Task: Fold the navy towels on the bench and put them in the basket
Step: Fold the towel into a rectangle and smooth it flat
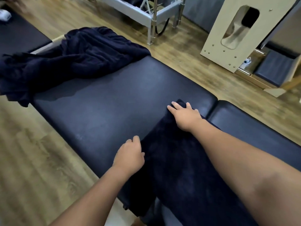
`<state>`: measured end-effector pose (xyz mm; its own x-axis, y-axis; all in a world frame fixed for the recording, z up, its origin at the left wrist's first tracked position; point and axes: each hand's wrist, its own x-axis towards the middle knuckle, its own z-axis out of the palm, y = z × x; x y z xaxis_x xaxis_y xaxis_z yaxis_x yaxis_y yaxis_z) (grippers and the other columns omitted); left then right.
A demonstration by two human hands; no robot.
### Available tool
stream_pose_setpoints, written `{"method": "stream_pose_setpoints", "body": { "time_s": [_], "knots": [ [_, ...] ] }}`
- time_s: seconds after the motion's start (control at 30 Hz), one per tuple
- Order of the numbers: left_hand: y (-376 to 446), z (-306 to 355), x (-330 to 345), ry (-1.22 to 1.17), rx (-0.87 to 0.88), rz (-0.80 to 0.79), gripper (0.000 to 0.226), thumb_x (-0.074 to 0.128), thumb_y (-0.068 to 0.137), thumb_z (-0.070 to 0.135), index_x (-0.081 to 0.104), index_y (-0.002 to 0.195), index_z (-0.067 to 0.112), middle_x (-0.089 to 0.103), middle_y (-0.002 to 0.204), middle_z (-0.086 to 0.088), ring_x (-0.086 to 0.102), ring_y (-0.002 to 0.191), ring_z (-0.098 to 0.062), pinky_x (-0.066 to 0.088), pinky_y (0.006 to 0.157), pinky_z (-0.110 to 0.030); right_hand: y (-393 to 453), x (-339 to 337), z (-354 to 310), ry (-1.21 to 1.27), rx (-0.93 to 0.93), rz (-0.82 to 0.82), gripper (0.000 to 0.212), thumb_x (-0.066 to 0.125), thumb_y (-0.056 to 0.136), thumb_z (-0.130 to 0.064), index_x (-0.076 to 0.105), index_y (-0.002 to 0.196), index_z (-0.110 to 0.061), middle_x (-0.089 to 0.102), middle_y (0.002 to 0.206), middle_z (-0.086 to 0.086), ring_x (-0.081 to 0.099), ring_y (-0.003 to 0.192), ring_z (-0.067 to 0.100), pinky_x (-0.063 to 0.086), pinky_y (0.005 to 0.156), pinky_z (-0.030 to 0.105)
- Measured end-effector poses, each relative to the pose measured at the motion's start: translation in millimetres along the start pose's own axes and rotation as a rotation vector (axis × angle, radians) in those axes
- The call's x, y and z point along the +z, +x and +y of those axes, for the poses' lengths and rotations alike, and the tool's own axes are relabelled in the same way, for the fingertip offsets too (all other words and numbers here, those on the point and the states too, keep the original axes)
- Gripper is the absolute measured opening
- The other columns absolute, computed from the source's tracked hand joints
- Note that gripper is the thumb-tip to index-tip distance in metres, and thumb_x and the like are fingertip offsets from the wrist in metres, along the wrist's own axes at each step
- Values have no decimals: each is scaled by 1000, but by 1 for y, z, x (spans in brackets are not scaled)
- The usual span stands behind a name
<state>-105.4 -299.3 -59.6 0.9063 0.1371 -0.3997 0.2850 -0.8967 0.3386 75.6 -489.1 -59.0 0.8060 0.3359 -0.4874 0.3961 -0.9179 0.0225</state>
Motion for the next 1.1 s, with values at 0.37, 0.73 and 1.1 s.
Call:
{"method": "stream_pose_setpoints", "body": {
  "time_s": [0.37, 0.73, 1.1],
  "knots": [
    [-6, 25, -27, -180, 134, -202, 15, 66, 80, 21, 54, 79, 14, 58, 72, 3, 53, 63, -13, 41, 52, -28, -34, -18, 32, -189, 36, 252, 33, 47, 94, -9, 63, 115, -28, 56, 104, -4, 29, 92, 23, 31, 72, 36],
    [-113, 174, 35, -91, 480, -413, 30, 61, 81, 25, 60, 110, 20, 69, 91, 3, 66, 78, -15, 59, 75, -40, -188, 36, 180, 90, 124, 380, 27, 55, 88, -3, 70, 104, -18, 58, 105, 6, 58, 101, 33, 38, 71, 33],
    [-232, 312, 163, -37, 631, -504, 22, 60, 90, 21, 50, 109, 13, 64, 90, -4, 65, 78, -20, 59, 76, -45, -346, 144, 302, 212, 261, 454, 33, 53, 87, 6, 71, 108, -11, 57, 110, 11, 58, 101, 38, 42, 72, 35]
  ]
}}
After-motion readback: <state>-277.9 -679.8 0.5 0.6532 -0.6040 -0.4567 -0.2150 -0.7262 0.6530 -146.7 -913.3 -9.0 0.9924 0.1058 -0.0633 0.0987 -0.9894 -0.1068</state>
